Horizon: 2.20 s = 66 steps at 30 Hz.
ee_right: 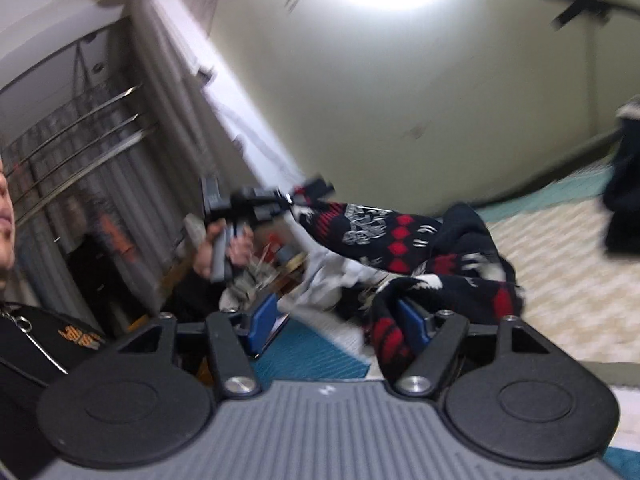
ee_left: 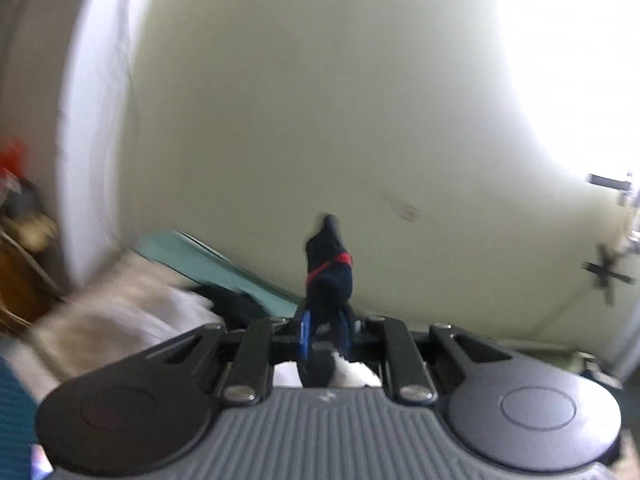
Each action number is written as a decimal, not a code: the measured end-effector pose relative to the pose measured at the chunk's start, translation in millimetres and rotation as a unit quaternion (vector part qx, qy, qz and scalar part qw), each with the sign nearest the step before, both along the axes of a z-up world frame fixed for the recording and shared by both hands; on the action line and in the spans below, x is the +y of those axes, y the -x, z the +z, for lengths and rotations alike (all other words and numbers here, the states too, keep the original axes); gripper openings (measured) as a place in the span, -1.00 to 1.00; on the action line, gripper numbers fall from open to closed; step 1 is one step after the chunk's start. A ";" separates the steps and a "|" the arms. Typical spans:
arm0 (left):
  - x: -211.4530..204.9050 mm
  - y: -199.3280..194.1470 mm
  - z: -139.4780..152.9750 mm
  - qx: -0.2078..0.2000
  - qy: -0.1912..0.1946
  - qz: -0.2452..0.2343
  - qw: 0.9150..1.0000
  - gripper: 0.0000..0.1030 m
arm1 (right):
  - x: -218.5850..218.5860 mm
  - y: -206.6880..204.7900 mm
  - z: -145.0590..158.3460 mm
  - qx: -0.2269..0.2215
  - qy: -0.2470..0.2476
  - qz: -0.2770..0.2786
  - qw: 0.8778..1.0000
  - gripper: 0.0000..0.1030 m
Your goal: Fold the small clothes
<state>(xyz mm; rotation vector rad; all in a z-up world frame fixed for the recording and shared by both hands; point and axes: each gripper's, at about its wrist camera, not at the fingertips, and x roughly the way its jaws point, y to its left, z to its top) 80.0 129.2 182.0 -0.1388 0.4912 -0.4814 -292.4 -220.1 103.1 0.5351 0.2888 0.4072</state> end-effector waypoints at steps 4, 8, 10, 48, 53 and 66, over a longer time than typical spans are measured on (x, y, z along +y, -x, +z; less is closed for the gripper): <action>18.5 -1.6 -1.7 -0.002 -0.021 0.041 0.999 -0.75 | 19.1 -29.4 -5.6 0.037 0.041 0.021 0.998 0.38; 24.0 -0.7 -2.1 0.008 0.005 0.035 0.999 -0.75 | 0.7 -15.7 2.7 0.095 0.140 -0.082 0.982 0.42; 22.0 3.2 -1.5 0.003 0.000 0.029 1.000 -0.75 | -24.4 -0.4 11.7 0.128 0.163 -0.185 0.960 0.44; 49.3 23.7 -60.1 0.049 -0.027 0.041 0.998 -0.75 | -44.8 -61.6 85.2 0.081 0.234 -0.422 0.872 0.34; 51.8 32.5 -63.6 0.050 -0.024 0.033 0.998 -0.75 | 51.5 -115.5 64.7 0.064 0.315 -0.185 0.929 0.35; 106.7 35.8 -18.1 -0.002 0.044 0.092 0.995 -0.76 | 29.8 -117.8 150.5 -0.055 0.178 -0.232 0.955 -0.93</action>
